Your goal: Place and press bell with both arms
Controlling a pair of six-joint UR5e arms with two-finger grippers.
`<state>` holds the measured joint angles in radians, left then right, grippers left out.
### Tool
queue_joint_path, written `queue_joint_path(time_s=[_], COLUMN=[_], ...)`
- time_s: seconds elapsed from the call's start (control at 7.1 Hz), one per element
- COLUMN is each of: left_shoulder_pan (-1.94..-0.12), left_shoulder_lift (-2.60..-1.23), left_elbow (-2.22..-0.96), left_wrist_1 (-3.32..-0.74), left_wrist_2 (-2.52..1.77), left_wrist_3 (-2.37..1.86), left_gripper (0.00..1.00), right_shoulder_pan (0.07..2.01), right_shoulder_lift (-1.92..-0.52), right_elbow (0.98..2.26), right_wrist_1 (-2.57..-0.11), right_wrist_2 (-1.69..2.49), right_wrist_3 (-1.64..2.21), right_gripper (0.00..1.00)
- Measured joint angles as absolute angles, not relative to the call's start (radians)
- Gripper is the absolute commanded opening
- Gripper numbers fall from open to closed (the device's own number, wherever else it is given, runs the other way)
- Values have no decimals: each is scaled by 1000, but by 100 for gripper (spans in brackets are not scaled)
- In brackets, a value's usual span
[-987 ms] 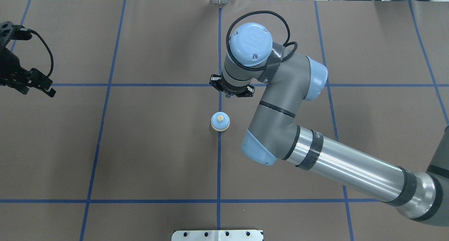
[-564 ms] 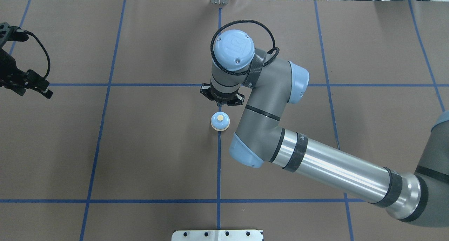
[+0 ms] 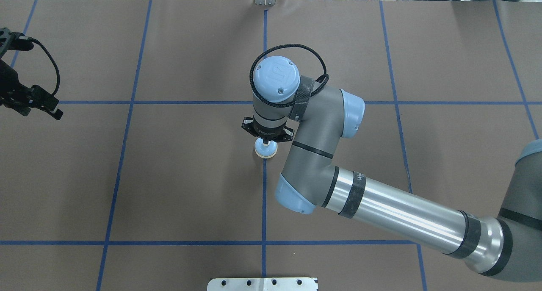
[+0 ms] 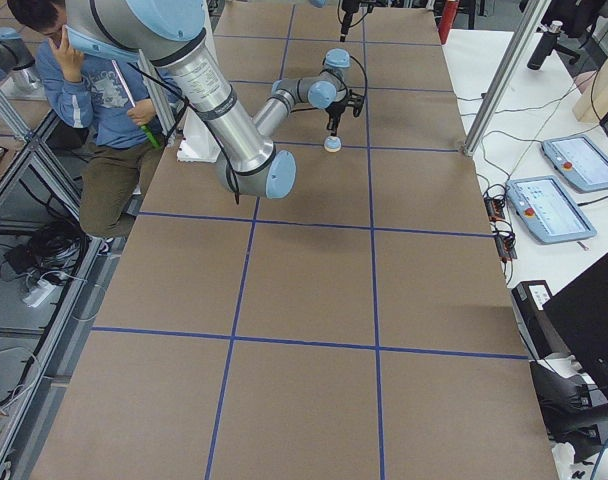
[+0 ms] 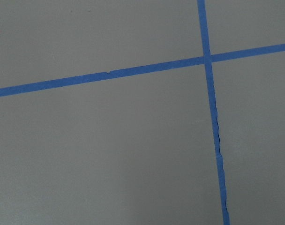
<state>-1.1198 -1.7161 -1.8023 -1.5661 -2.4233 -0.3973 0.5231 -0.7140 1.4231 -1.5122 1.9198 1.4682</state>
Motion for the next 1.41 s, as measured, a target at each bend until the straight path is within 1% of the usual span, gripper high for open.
queue_joint_path(time_s=[0.42, 0.56, 0.85, 0.99, 1.27, 1.41], left_shoulder_pan=[-1120, -1120, -1119, -1119, -1121, -1126], left_shoulder_lift=[-1708, -1708, -1707, -1707, -1709, -1710], left_elbow=[-1812, -1813, -1813, -1812, -1813, -1814], left_wrist_1=[-1566, -1566, -1566, -1566, -1566, -1566], left_wrist_2=[-2423, -2423, -2422, -2422, -2422, -2422], left_wrist_3=[-398, -398, -399, -399, -399, -398], left_gripper=[99, 99, 99, 99, 99, 99], right_shoulder_pan=[522, 522, 550, 575, 638, 686], right_shoulder_lift=[-707, -703, -711, -745, -918, -1014], right_elbow=[1398, 1406, 1469, 1535, 1734, 1811], right_wrist_1=[-1511, -1512, -1539, -1576, -1603, -1603], right_wrist_2=[1923, 1936, 1995, 2013, 2032, 2058], right_wrist_3=[1464, 1465, 1465, 1462, 1392, 1315], right_gripper=[0, 0, 0, 0, 0, 0])
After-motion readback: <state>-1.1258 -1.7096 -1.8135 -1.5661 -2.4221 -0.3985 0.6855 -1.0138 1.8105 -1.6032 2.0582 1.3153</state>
